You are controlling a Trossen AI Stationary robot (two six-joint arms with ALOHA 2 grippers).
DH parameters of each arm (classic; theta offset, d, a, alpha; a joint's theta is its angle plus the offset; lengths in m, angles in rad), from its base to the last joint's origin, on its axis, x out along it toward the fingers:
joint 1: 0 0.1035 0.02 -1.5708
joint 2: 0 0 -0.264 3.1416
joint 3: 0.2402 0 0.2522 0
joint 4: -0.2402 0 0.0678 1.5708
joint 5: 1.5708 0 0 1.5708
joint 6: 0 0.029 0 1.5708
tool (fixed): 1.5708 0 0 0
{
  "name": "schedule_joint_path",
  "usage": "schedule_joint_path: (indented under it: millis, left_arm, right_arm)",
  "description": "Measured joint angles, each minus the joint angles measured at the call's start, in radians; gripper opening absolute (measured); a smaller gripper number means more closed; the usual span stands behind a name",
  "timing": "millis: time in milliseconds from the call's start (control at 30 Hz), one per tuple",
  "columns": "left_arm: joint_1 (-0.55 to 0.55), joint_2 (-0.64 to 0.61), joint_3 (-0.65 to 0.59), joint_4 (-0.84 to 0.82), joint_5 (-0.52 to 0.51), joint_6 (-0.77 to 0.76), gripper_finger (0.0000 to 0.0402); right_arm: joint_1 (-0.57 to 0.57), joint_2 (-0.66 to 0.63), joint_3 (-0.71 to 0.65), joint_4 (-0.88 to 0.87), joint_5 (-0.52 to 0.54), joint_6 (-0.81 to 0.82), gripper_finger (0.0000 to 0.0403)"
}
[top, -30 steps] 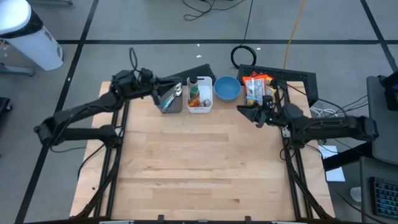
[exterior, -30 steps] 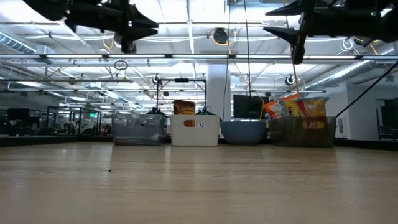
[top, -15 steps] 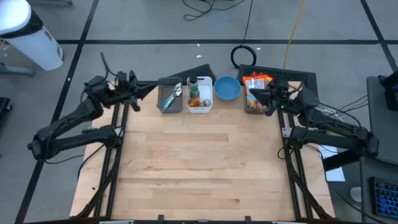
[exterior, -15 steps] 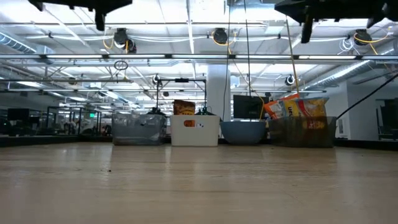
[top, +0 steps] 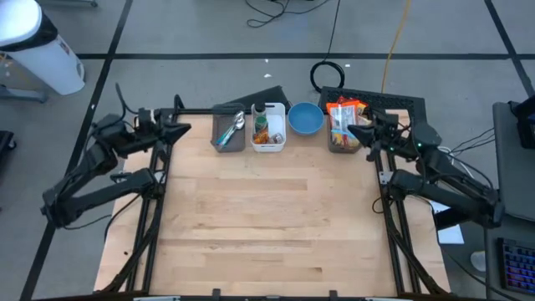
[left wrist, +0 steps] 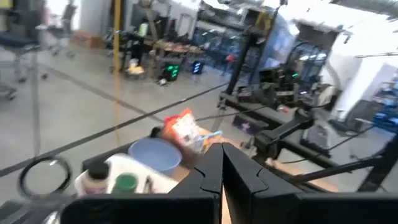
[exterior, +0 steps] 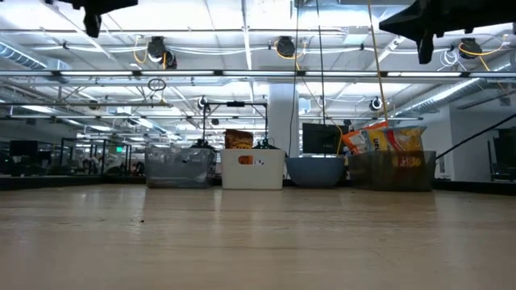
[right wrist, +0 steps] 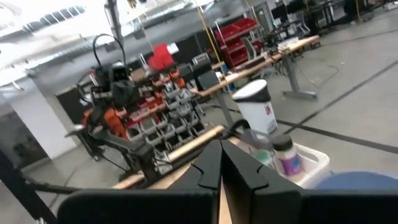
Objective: Pick & Place Food Item
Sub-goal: Return to Home Position
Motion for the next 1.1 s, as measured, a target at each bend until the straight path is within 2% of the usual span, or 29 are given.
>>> schedule_joint_path:
  millis: [100,200,433,533,733,867,967,1100]
  left_arm:
    - [0.0,-0.041,-0.018,-0.03,-0.038,-0.003,0.001]
    - [0.0,-0.094,-0.077,0.008,-0.078,-0.026,0.0009]
    - [0.0,-0.235,-0.329,0.277,-0.108,-0.205,0.0012]
    - [0.0,-0.275,-0.401,0.327,-0.132,-0.245,0.0004]
    - [0.0,-0.311,-0.446,0.317,-0.156,-0.256,0.001]
    - [0.0,-0.311,-0.446,0.222,-0.17,-0.237,0.0005]
    - [0.0,-0.311,-0.447,0.155,-0.193,-0.244,0.0012]
    - [-0.001,-0.311,-0.447,0.145,-0.193,-0.241,0.0004]
  right_arm:
    - [0.0,-0.034,0.0,-0.062,0.017,-0.022,0.0]
    - [0.0,-0.076,0.0,-0.119,0.082,-0.034,0.0]
    - [0.0,-0.196,0.0,-0.207,0.165,-0.067,0.0]
    - [0.0,-0.248,0.0,-0.285,0.211,-0.078,0.0]
    - [0.0,-0.337,0.0,-0.422,0.241,-0.065,0.0]
    - [0.0,-0.38,-0.004,-0.507,0.281,-0.06,0.0]
    - [0.0,-0.383,-0.027,-0.513,0.295,-0.045,0.0]
    - [0.0,-0.383,-0.086,-0.475,0.295,-0.042,0.0]
